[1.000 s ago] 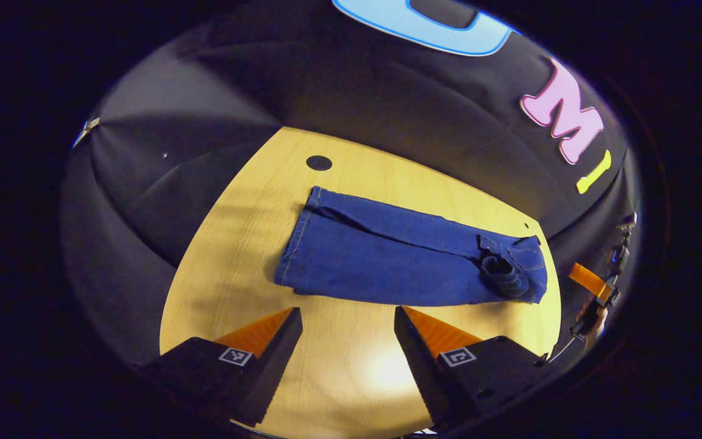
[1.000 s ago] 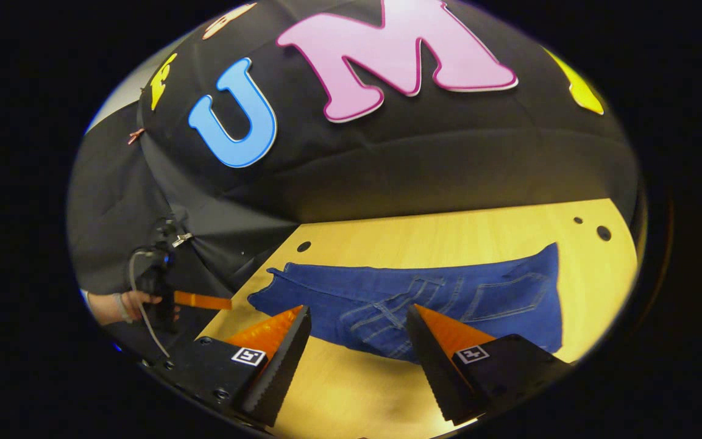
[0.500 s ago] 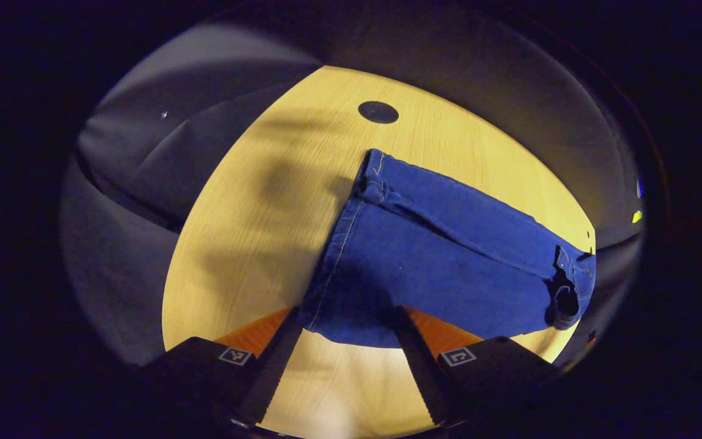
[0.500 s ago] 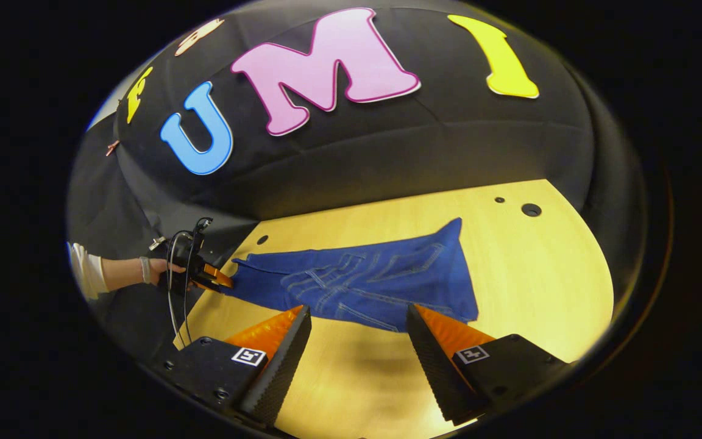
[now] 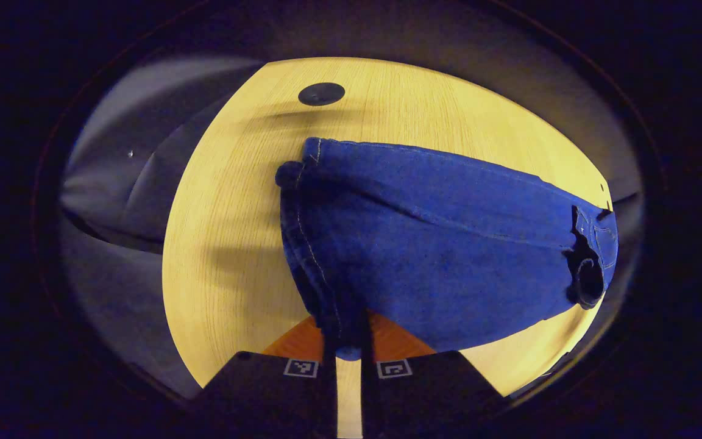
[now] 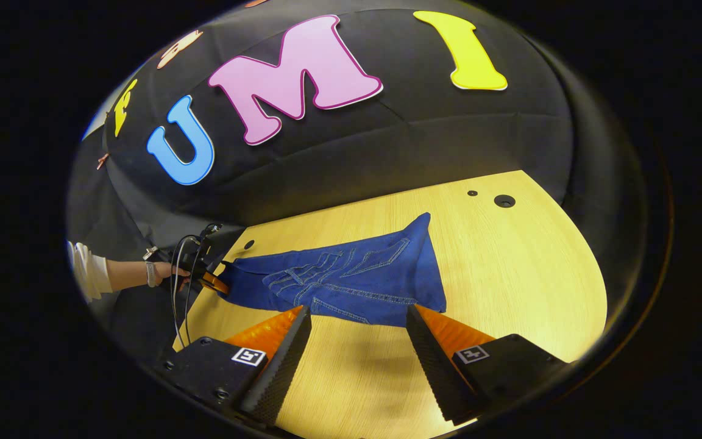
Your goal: Grasp the waist and the cuffs of the jeans and fold them to make the two legs overlap; first hold the waist and fold one-third of the jeans toward the cuffs, then hold the cuffs and fold the remaining one-third in the same direction to finish folding.
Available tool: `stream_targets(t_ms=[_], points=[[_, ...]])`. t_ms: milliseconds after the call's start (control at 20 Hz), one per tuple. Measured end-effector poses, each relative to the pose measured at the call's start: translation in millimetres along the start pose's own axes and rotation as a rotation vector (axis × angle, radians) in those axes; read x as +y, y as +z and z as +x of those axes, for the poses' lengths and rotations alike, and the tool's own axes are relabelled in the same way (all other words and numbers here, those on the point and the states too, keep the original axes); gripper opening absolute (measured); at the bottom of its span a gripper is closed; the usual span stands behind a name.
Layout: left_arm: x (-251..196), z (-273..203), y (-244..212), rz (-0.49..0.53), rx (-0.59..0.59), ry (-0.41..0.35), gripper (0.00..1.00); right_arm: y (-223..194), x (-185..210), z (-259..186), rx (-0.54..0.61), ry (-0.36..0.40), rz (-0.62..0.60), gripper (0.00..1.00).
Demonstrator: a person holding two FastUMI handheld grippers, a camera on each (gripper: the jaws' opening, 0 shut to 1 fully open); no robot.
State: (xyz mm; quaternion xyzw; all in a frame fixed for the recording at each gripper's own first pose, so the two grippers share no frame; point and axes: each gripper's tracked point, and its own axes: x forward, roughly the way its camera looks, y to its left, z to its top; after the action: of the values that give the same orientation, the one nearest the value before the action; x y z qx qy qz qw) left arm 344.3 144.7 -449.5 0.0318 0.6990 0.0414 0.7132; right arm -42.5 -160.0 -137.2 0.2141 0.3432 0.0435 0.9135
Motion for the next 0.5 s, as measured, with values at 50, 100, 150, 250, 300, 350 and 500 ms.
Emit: stream_targets(t_ms=[50, 100, 150, 250, 300, 350, 500], points=[[-5.1, -4.6, -1.2, -0.006, -0.001, -0.029, 0.17, -1.1, -1.1, -0.4, 0.004, -0.003, -0.001, 0.96], [-15.6, -11.9, 1.1, -0.019, -0.017, -0.073, 0.15, 0.3, -1.5, -0.3, 0.006, -0.004, 0.001, 0.96], [-26.4, -23.9, 5.0, -0.015, -0.047, -0.115, 0.14, 2.4, -1.5, -0.6, 0.003, -0.001, 0.004, 0.96], [-44.4, -56.9, 12.8, 0.064, -0.114, -0.158, 0.14, 7.3, -5.7, -2.7, -0.007, 0.004, 0.016, 0.96], [-57.9, -78.0, 17.6, 0.112, -0.154, -0.183, 0.14, 10.4, -8.0, -3.5, -0.013, 0.005, 0.024, 0.96], [-74.3, -102.6, 26.1, 0.15, -0.197, -0.206, 0.14, 13.2, -9.4, -4.5, -0.02, 0.007, 0.033, 0.96], [-141.4, -184.4, 55.6, 0.24, -0.315, -0.337, 0.14, 26.4, -5.9, -8.1, -0.05, 0.023, 0.061, 0.96]])
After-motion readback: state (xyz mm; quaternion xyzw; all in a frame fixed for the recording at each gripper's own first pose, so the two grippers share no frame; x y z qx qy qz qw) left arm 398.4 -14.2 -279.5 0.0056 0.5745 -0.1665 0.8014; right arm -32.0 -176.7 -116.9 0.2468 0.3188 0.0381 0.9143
